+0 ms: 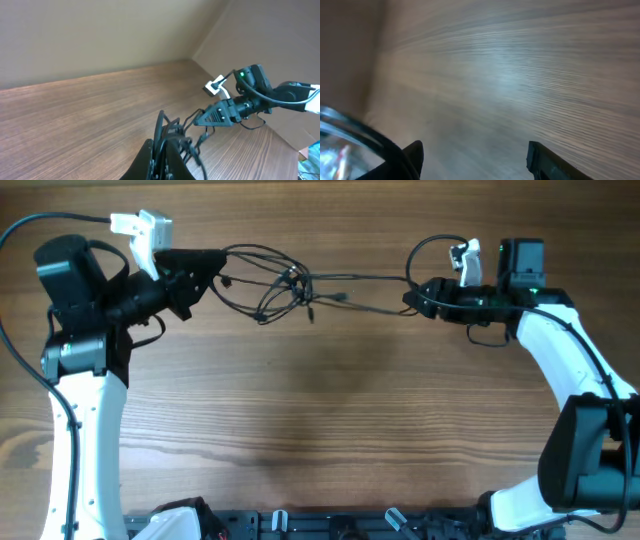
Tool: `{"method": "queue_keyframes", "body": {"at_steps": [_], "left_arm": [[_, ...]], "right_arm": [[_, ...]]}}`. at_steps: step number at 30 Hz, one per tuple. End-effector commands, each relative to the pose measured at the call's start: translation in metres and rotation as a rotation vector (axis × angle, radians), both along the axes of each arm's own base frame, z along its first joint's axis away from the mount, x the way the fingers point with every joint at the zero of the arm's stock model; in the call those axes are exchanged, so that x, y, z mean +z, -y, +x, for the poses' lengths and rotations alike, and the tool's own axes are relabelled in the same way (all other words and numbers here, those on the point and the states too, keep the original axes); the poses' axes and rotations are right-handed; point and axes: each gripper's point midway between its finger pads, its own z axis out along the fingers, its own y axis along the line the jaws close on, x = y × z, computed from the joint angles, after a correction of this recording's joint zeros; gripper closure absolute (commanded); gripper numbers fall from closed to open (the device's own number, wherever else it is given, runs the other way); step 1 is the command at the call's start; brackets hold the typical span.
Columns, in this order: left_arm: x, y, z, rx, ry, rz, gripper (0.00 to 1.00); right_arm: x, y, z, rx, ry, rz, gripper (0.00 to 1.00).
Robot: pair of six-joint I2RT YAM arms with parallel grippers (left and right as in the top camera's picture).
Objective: Untangle cables
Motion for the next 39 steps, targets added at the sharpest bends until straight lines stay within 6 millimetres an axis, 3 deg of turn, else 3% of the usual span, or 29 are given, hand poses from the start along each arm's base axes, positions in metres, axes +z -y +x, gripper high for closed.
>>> {"method": "queue_keyframes", "body": {"at_steps": [1, 9, 15, 22, 30, 39], "left_arm": [[0.021, 0.012, -0.004, -0.016, 0.058, 0.015, 0.96], [0.014, 0.048, -0.01, -0.114, 0.037, 0.011, 0.96], [0.009, 0.076, -0.015, -0.192, 0.032, 0.009, 0.96], [0.012, 0.103, -0.019, -0.231, 0.071, 0.031, 0.96], [0.01, 0.106, -0.019, -0.234, 0.066, 0.034, 0.96], [0.008, 0.104, -0.016, -0.213, 0.065, 0.043, 0.96]], "right_arm": [[0.028, -0.025, -0.02, 0.198, 0.124, 0.17, 0.3], [0.076, -0.047, -0.041, 0.346, 0.251, 0.345, 0.2], [0.076, -0.055, -0.047, 0.365, 0.228, 0.355, 0.18], [0.076, -0.106, -0.068, 0.49, 0.197, 0.359, 0.19], [0.085, -0.145, -0.076, 0.542, 0.188, 0.376, 0.19], [0.068, -0.174, -0.075, 0.483, 0.148, 0.259, 0.22]]}}
